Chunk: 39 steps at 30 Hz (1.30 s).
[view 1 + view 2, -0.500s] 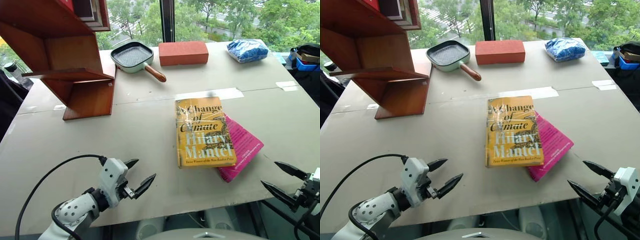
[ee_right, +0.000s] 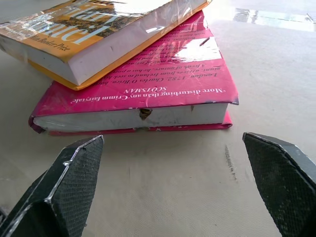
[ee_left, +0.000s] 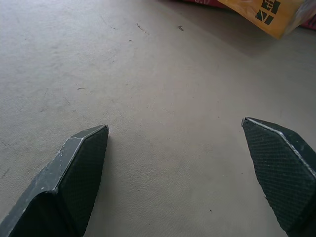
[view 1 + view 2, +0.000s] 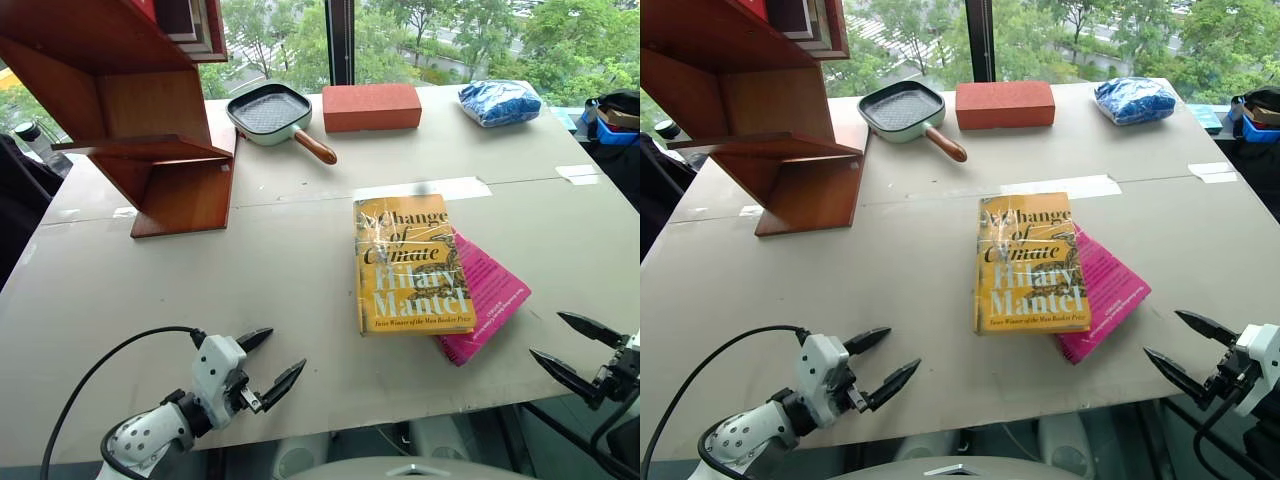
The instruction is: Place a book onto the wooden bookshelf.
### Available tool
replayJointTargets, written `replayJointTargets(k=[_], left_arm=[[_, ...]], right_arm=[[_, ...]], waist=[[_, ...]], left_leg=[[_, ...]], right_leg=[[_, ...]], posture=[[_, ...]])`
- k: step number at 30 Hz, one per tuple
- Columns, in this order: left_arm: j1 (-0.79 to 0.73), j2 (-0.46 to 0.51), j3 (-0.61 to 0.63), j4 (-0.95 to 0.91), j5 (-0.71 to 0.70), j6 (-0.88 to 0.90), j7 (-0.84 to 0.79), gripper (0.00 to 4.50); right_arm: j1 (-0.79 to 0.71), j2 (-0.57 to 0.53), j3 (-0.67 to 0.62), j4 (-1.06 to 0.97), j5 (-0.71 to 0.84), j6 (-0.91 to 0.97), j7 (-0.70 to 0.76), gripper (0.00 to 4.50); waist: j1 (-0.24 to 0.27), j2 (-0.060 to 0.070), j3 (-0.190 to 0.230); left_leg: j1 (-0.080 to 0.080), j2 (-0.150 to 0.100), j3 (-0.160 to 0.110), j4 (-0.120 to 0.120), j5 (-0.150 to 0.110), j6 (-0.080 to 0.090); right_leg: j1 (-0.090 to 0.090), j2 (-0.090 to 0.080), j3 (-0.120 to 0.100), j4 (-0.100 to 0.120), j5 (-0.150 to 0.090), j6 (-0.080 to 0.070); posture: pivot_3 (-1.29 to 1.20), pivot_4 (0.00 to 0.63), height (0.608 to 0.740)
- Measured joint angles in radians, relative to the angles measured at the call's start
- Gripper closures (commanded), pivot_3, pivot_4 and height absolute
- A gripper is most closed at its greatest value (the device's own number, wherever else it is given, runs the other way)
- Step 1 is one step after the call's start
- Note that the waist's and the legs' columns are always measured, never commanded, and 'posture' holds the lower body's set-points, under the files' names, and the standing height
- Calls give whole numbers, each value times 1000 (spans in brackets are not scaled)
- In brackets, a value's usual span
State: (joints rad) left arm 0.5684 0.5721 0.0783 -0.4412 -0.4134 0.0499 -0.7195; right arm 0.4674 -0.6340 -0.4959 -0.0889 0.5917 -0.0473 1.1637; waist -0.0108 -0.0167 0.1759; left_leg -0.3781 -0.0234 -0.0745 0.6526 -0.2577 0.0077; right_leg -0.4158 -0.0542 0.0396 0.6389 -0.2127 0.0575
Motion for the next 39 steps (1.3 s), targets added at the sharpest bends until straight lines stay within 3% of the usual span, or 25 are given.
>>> replayJointTargets(k=[6, 10, 13, 16, 20, 27, 31, 39], left_arm=[[-95, 13, 36, -14, -117, 132, -16, 40], [-234, 75, 30, -30, -221, 287, -43, 40], [-413, 158, 5, -18, -332, 491, -78, 40], [-661, 151, -23, 70, -486, 747, -40, 40], [-930, 70, -73, 221, -653, 1069, 31, 40], [-1060, -94, -127, 427, -712, 1428, 153, 40], [-1088, -140, -84, 497, -714, 1527, 199, 40], [-1069, -257, 1, 596, -805, 1552, 337, 40]], right_arm=[[42, -59, -72, -82, 116, 77, 59, 0], [107, -109, -136, -186, 207, 158, 105, 0], [160, -131, -202, -284, 294, 247, 111, 0], [183, -136, -248, -380, 335, 289, 93, 0], [228, -131, -316, -481, 356, 326, 77, 0], [266, -79, -376, -525, 360, 325, 75, 0], [271, -67, -390, -541, 360, 323, 75, 0], [271, -48, -397, -564, 361, 321, 72, 0]], waist=[[0, 0, 0], [5, 0, 0], [7, 1, 0], [12, 0, 0], [2, -2, 0], [-2, -3, 1], [-1, -2, 0], [14, -1, -1]], left_leg=[[0, 0, 0, 0, 0, 0], [1, 0, -2, 1, 0, 0], [1, 0, -2, 1, 0, 0], [1, 0, -5, 4, 0, 0], [0, -2, -6, 5, 0, 0], [0, -2, -9, 5, 0, 0], [0, -2, -9, 5, 0, 0], [0, -3, -10, 5, 0, 0]], right_leg=[[1, 0, 0, 1, 0, 0], [1, 1, -3, 2, 0, 0], [1, 1, -4, 2, 0, 0], [1, 1, -7, 2, 1, 1], [2, 1, -8, 1, 3, 5], [2, 1, -10, 2, 3, 4], [2, 1, -11, 2, 1, 1], [3, -3, -11, 2, 1, 1]], posture=[[0, 150, 740], [0, 150, 740], [0, 150, 740], [0, 150, 740], [0, 150, 740], [0, 150, 740], [0, 150, 740], [0, 150, 740]])
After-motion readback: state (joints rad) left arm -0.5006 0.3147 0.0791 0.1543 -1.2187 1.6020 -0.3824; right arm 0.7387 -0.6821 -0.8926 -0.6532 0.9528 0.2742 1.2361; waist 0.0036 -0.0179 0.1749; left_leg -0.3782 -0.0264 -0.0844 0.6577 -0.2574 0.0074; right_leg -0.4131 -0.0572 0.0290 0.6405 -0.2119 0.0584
